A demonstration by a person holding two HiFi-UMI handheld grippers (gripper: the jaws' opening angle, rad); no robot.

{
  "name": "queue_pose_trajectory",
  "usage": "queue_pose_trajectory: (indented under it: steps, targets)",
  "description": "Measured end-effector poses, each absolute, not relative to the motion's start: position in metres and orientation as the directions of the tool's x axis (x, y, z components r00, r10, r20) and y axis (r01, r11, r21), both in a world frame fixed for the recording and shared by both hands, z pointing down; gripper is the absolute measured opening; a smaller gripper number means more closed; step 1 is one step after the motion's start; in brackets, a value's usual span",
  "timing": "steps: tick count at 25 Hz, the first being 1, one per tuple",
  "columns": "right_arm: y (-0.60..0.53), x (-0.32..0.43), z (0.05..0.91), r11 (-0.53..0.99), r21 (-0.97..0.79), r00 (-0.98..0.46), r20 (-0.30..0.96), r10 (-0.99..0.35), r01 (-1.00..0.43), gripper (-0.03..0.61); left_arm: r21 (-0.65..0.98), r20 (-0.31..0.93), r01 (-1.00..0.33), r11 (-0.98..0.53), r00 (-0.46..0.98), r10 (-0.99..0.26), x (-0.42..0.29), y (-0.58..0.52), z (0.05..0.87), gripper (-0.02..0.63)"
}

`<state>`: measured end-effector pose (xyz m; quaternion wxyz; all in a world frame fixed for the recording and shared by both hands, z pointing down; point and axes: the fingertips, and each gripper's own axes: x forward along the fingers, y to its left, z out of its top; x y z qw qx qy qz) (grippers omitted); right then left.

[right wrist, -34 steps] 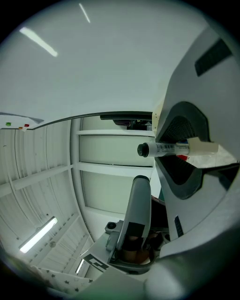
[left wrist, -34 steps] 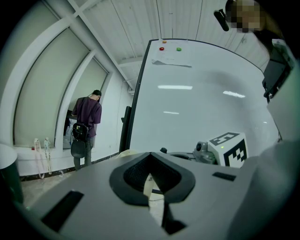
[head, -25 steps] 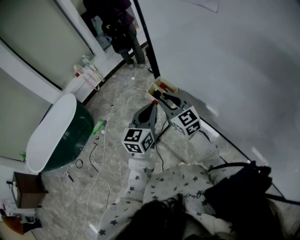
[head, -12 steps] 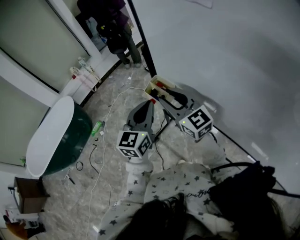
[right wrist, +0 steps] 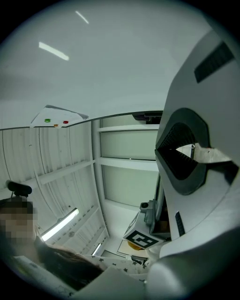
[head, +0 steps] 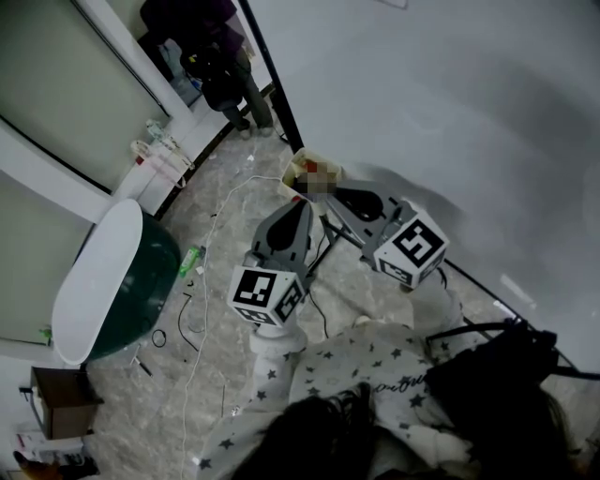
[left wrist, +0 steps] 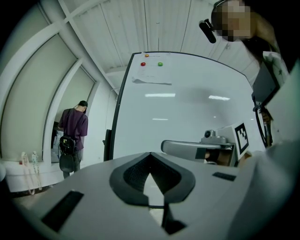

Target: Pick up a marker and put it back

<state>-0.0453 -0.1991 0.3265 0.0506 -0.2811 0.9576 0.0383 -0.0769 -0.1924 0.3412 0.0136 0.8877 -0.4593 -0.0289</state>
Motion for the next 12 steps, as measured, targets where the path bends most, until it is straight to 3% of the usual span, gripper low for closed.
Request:
queue_pose_trajectory:
  steps: [12]
  targets:
    - [-0.192, -0.043, 0.340, 0.851, 0.037, -0.850, -0.089, -0.520, -0.525, 0.006, 0.048, -0.036, -0.790, -0.611, 0.610, -0.792, -0.065, -0.188, 0.348, 0.002]
